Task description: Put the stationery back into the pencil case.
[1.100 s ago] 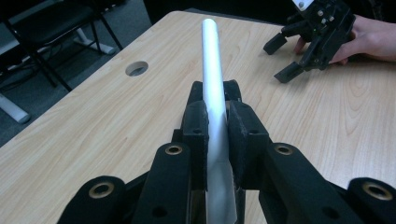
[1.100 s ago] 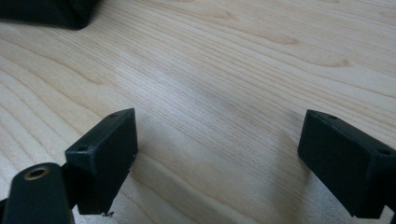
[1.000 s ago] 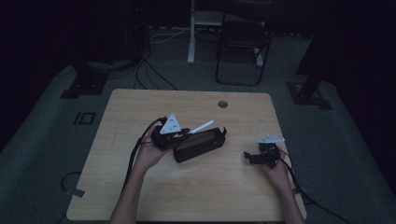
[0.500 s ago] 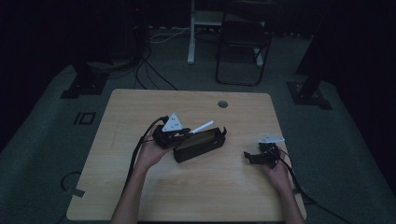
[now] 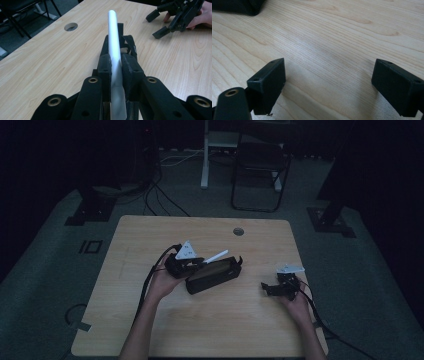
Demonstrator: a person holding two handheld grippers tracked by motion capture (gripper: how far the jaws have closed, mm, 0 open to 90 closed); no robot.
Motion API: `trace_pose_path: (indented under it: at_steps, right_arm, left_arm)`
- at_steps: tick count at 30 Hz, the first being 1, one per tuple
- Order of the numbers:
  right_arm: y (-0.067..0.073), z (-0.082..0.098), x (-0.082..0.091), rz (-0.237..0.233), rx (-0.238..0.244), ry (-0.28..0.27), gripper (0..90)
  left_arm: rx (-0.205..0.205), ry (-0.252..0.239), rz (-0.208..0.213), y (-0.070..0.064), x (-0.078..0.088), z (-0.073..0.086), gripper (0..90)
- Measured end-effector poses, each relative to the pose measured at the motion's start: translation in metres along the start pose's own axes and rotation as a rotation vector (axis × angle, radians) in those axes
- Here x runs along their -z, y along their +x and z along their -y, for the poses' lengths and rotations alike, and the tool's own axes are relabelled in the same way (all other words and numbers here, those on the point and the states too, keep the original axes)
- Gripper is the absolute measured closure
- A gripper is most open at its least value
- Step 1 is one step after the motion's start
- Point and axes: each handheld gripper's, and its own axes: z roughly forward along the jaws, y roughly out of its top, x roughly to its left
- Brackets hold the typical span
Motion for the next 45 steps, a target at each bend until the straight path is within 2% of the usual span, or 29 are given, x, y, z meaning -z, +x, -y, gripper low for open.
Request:
trace_pose_path:
  at_steps: [22,45]
  right_arm:
    - [0.0,0.0,0.0,0.0,0.001,-0.001,12.0]
    - [0.0,0.0,0.0,0.0,0.0,0.0,12.0]
  left_arm:
    - [0.02,0.026,0.012,0.003,-0.015,0.002,78.4]
    - [0.022,0.057,0.029,0.003,-0.03,0.004,78.4]
